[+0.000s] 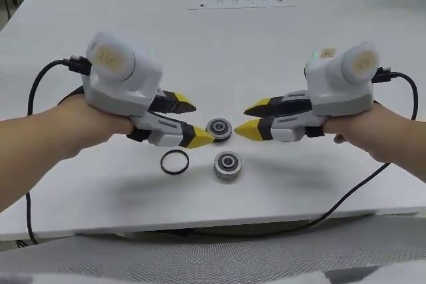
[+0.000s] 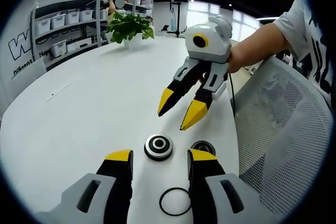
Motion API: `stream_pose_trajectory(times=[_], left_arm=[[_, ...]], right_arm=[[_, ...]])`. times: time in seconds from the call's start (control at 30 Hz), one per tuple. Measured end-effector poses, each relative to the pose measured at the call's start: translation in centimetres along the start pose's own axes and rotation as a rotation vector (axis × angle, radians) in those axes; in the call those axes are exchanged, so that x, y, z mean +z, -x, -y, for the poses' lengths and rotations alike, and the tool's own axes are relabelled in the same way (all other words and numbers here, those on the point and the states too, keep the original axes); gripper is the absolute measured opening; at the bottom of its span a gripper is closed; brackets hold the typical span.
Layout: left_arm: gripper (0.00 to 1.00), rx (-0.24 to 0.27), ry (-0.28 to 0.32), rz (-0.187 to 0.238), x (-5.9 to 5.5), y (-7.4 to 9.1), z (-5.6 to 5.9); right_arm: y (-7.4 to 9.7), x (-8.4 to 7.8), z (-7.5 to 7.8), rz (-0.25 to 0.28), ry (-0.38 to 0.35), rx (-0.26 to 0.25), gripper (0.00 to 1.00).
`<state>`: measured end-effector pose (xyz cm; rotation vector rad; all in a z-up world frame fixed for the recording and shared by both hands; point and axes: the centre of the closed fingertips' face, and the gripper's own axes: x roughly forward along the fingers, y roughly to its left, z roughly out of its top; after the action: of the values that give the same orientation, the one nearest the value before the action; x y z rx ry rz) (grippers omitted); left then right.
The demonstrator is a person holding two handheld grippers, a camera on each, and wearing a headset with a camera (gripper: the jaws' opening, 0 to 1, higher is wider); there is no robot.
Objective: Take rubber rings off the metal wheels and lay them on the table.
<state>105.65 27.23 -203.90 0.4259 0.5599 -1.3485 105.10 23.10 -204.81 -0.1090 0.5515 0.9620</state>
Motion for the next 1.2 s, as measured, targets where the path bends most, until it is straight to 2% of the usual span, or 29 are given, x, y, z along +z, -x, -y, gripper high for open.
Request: stream_pose_trajectory(times=[0.87,1.2], left_arm=[[0.32,-0.026,0.013,-0.012,0.0,-1.9,0.3],[0.24,-0.04,0.024,-0.007,0.2,-2.5,0.4]], right_arm=[[-0.2,-0.8,-0.2,-0.02,-0.003,0.01,0.26],[-0.2,-1.0,-0.3,-0.023,-0.006,0.01,0.26]])
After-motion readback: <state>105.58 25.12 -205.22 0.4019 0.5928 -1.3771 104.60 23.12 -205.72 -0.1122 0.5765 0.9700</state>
